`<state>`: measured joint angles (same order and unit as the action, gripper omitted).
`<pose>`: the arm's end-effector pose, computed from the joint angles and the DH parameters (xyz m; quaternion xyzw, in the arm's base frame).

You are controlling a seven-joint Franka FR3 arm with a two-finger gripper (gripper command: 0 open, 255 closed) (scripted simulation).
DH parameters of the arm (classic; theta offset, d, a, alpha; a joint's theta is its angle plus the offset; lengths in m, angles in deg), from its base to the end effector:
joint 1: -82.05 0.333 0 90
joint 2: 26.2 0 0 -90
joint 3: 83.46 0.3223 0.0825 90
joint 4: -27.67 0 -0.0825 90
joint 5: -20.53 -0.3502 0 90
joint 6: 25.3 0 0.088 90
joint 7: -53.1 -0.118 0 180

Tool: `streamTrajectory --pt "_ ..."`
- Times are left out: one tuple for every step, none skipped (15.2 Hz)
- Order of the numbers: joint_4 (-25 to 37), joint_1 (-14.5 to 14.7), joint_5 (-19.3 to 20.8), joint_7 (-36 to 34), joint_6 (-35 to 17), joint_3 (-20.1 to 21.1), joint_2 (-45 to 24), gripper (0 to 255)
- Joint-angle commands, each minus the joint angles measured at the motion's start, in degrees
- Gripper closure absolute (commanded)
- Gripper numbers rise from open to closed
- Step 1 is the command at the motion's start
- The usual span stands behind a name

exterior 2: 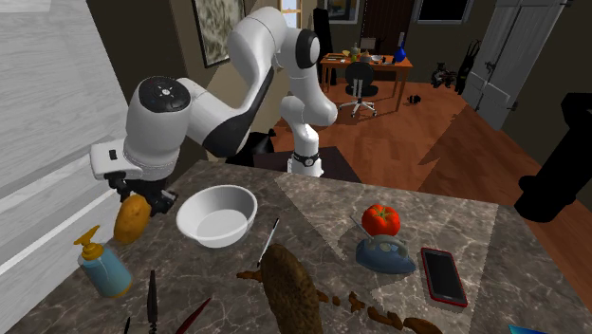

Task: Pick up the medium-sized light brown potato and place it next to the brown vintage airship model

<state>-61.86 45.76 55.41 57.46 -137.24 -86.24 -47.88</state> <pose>0.4771 -0.4382 0.4492 0.9413 -0.1770 -0.1009 0.2690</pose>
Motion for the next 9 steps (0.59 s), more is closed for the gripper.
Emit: streamTrajectory --pt "-1.03 0.03 0.28 -0.84 -1.10 -0.04 -0.30 255" --pt "-1.47 0.01 0.42 -1.19 -1.65 -0.07 -0.50 255" --pt "-1.88 0.00 0.56 -1.55 -2.19 -0.10 -0.72 255" --pt "-2.29 -0.01 0.71 -1.91 -2.73 -0.14 -0.94 255" --pt "-2.67 -0.03 0.85 -2.27 -3.27 -0.17 -1.18 255" --pt "-3.05 -0.04 1.00 -2.63 -3.80 -0.21 -1.42 255" --pt "-3.41 -0.05 1.15 -2.98 -4.33 -0.25 -1.68 255" --pt "-3.75 -0.06 1.30 -3.34 -4.85 -0.29 -1.94 255" --pt "-4.09 -0.07 1.46 -3.70 -5.37 -0.33 -2.22 255"
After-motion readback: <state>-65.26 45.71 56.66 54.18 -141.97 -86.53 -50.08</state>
